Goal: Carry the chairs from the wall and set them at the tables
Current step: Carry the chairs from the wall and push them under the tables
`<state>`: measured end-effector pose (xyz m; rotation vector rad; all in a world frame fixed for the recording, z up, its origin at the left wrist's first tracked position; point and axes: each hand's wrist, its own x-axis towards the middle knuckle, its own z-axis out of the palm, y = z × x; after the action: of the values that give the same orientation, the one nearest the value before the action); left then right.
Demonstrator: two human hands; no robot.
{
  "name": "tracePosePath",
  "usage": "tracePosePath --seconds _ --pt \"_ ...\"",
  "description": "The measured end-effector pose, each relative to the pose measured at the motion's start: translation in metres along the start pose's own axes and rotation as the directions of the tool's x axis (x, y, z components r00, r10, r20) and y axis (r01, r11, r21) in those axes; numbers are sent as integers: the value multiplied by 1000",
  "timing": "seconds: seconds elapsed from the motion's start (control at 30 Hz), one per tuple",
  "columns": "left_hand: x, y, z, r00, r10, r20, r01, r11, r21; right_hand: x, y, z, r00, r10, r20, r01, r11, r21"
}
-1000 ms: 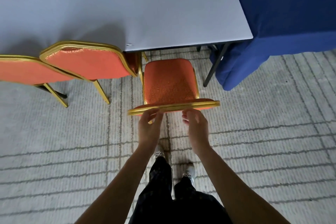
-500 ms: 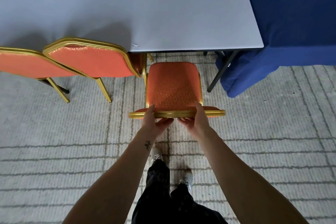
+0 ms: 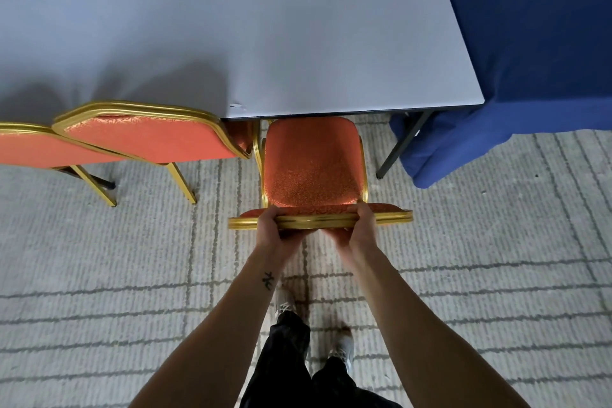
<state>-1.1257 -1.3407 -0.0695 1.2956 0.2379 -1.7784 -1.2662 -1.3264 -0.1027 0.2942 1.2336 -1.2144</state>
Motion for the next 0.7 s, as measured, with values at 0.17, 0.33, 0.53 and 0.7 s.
tracePosePath --seconds 0.17,0.33,0.53,0.7 --pt "40 31 30 1000 15 -10 -16 1000 -13 33 -24 41 999 -36 -15 36 999 -20" --pt "67 56 59 1000 23 -20 -24 999 -39 61 -43 76 997 -69 -33 68 996 -52" --pt "99 86 92 999 27 -47 -28 999 -20 99 -66 115 996 -85 -35 83 995 -60" --pt "120 111 126 998 19 -60 -21 999 -34 125 -90 146 996 -88 -8 88 995 -51"
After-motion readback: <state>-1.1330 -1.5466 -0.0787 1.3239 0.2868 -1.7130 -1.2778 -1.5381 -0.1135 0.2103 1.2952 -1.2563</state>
